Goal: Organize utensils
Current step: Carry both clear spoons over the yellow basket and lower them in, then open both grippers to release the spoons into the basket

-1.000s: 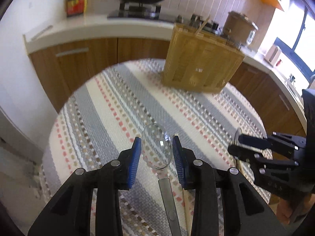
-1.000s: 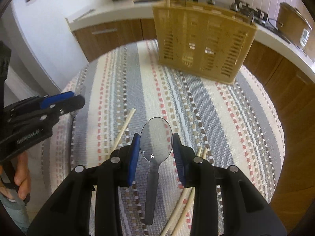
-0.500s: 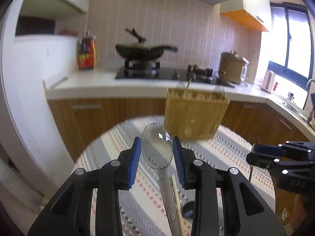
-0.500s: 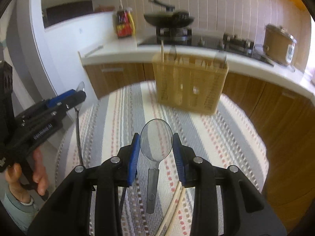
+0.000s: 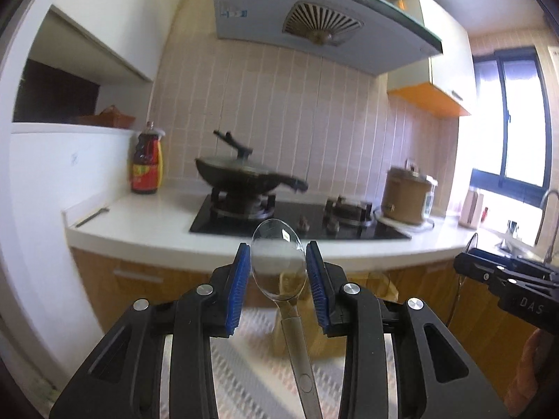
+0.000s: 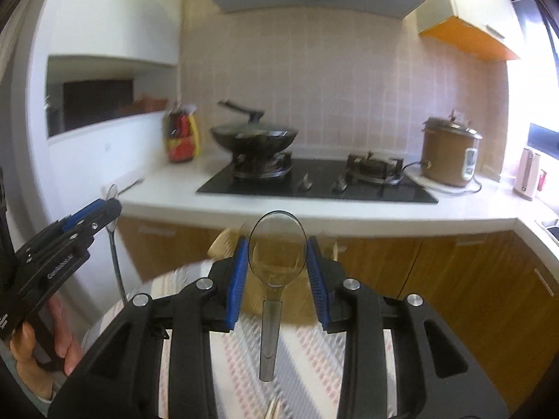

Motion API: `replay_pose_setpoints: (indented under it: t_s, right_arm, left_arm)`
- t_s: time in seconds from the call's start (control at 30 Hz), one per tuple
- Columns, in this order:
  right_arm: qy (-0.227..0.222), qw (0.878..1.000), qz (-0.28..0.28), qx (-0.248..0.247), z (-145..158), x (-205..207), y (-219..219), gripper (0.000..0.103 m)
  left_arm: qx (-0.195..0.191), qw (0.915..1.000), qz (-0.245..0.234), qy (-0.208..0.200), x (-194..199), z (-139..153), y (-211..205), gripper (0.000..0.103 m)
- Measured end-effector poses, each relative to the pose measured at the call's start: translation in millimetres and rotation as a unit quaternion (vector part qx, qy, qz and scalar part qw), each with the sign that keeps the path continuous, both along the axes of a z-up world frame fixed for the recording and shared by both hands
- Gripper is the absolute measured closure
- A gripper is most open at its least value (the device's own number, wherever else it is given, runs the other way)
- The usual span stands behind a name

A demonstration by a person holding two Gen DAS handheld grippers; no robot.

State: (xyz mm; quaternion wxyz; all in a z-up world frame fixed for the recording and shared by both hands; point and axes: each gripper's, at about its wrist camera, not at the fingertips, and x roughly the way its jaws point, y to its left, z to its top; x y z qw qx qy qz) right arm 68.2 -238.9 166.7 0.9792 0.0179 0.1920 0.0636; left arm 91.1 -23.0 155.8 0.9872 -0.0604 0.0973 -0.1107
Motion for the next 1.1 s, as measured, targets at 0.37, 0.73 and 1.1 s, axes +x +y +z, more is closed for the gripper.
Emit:
replay_pose_setpoints:
  t_s: [0.37,0.73,1.1]
  right_arm:
    - [-0.055,0.997,-0.047,0.024,26.4,84.6,-32.3,0.073]
    - [-0.040,0.997,-0.060,0.034,-18.1,143.6,-44.3,0.073]
    - [-0.024,0.998,-0.051,0.037,-49.2,151.3,-46.8,0.072]
  left_arm:
    - [-0.048,0.9968,-0.024,-0.059,78.6,13.9,-40.3,0.072]
    - [-0.034,0.9964,-0.018,-0.076,123.5,-20.3,-75.4,0.072]
    - [-0.004,0.9971,0.003,-0.076,129.7,-51.3,-84.8,0.070]
